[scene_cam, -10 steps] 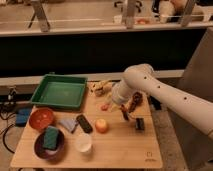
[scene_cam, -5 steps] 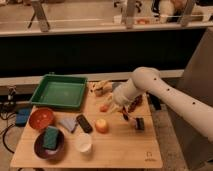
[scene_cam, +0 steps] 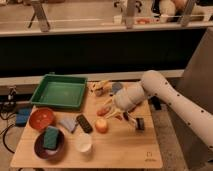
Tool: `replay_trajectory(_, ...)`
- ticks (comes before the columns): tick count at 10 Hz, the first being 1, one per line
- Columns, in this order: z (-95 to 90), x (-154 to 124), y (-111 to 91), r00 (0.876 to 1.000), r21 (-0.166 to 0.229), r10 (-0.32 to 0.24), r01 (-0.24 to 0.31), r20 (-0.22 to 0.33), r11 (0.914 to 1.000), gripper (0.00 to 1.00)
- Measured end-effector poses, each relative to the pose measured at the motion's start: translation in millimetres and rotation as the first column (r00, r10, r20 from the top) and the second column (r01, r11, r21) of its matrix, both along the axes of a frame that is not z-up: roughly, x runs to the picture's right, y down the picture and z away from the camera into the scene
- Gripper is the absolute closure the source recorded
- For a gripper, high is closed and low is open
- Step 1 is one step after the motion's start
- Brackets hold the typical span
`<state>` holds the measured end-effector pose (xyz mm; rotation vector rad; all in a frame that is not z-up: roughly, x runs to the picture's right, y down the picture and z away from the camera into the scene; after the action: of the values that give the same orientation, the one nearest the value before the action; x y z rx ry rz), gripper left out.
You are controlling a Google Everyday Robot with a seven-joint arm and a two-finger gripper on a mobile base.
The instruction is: Place pepper in paper cup
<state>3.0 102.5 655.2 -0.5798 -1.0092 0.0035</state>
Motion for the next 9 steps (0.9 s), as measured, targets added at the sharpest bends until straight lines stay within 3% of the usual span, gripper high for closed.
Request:
replay_trajectory(1, -11.6, -7.3, 2.0, 0.998, -0.011, 0.01, -0.01, 0.054, 0.9999, 1.0)
replay_trajectory(5, -59.4, -30.4, 5.1, 0.982, -0.034, 0.034, -0.028, 0.188, 0.999, 1.0)
replay_trajectory(7, -81.8, -53.1, 6.8, 0.963, -0.051, 0.045, -0.033, 0.266, 0.9982, 1.0)
replay_trajectory(9, -101.3, -78.4, 8.0, 0.932, -0.064, 0.045, -0.024, 0.36, 0.9977, 1.0)
